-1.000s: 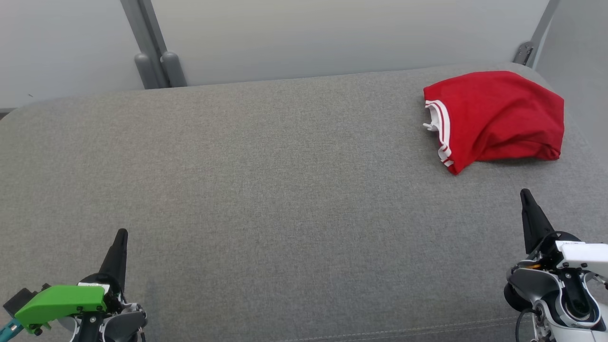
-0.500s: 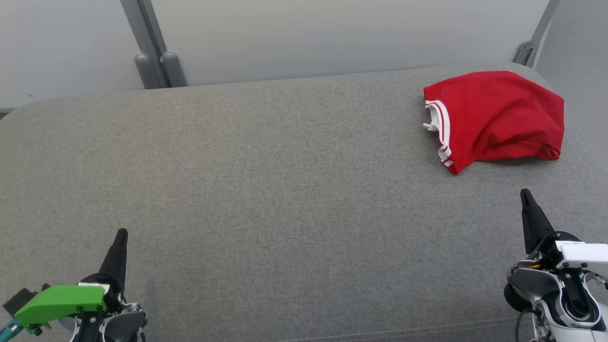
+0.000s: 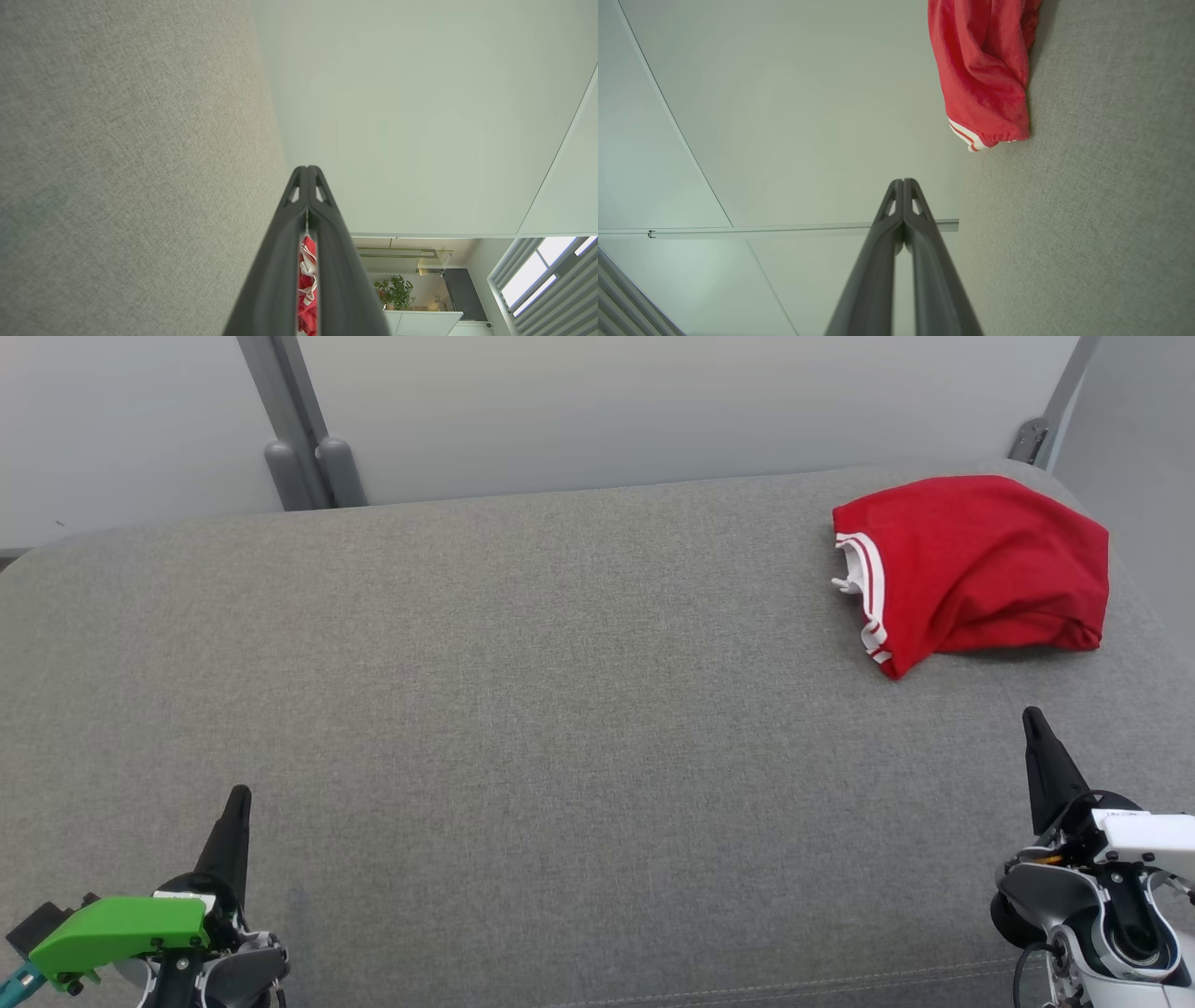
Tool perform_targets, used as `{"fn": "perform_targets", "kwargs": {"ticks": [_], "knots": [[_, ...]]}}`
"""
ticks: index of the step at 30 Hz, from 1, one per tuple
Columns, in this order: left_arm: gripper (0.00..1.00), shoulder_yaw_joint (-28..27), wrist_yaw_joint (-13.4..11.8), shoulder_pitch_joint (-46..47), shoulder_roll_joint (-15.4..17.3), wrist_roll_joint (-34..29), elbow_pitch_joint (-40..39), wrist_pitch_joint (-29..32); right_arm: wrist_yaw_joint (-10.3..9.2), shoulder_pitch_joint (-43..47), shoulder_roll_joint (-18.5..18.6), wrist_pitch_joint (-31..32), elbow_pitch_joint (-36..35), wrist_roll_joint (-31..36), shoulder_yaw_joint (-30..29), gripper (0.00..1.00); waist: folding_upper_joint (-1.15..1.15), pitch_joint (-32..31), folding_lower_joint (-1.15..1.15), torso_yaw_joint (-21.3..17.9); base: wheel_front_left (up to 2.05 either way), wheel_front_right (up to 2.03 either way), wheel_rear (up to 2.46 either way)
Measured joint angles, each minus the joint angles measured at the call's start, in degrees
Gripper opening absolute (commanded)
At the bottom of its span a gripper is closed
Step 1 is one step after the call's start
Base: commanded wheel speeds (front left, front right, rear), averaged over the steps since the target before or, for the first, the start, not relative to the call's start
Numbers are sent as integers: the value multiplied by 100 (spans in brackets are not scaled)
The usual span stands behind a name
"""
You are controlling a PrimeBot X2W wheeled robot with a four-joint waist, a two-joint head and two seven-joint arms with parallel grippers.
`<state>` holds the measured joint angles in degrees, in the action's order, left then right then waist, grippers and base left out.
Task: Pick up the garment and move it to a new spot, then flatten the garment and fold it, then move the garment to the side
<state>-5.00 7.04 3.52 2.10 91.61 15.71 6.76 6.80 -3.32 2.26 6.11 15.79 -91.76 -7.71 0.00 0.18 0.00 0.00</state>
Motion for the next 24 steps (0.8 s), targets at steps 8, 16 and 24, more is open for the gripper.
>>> {"fn": "perform_targets", "kwargs": {"ticks": [8,16,24], "knots": [[0,0,0,0,0,0,0,0,1,0,0,0,0,0,0,0,0,0,0,0,0,0,0],[0,0,0,0,0,0,0,0,0,0,0,0,0,0,0,0,0,0,0,0,0,0,0],[0,0,0,0,0,0,0,0,1,0,0,0,0,0,0,0,0,0,0,0,0,0,0]]}}
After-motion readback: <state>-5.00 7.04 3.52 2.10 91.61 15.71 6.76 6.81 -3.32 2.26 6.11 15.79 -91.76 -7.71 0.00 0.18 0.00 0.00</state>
